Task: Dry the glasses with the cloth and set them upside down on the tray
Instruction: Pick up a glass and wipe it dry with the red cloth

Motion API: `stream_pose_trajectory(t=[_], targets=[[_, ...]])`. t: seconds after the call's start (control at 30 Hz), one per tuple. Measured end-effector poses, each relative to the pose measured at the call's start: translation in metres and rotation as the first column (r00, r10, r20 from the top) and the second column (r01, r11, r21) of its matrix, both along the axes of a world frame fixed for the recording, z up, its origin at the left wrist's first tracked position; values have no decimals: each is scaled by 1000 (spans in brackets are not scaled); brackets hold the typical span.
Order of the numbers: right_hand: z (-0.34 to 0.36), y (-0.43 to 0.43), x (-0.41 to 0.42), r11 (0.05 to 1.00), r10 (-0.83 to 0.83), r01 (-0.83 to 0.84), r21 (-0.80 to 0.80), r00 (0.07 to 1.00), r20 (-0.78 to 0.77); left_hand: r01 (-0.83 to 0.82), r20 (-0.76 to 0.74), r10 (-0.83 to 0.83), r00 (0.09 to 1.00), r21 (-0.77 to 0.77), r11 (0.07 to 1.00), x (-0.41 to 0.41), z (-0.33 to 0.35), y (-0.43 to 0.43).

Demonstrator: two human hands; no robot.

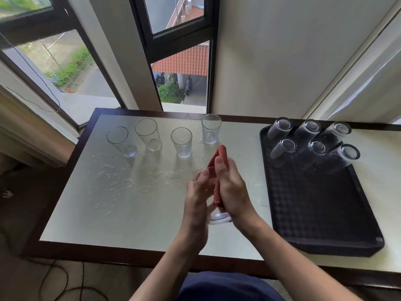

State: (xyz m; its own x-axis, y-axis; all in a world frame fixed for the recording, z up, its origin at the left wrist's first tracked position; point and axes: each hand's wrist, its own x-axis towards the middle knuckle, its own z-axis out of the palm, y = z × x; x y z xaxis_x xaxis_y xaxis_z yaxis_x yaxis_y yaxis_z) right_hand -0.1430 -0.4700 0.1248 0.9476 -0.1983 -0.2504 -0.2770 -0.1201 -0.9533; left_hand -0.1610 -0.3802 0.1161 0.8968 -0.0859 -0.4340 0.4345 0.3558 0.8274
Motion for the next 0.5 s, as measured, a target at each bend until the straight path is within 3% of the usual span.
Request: stream_pose_trajectory(t=[0.1,0.2,0.27,0.37,0.43,0.5], targets=[[6,15,-26,995,30,-20,-99,994,102,22,26,-23,999,19,1000,5,2,6],[6,29,-61,918,180,-123,-378,976,121,-79,-34,78,996,-18,997,13,-1,13],[3,28,-63,882,229,-150,-446,965,128,-143,-75,143,987,2,990,14,-4,13],[-2,13,-32,977,62,-30,-213,988,145,-84,-72,80,994,-48,995,9,-5,6],[-4,1,-5,998,-30,33,-50,998,61,-19,-45,17,999,-48,999,4,-3,1],[-1,2,-1,999,-12,14,-45,999,32,49,-5,-50,999,-73,996,1,-3,0]])
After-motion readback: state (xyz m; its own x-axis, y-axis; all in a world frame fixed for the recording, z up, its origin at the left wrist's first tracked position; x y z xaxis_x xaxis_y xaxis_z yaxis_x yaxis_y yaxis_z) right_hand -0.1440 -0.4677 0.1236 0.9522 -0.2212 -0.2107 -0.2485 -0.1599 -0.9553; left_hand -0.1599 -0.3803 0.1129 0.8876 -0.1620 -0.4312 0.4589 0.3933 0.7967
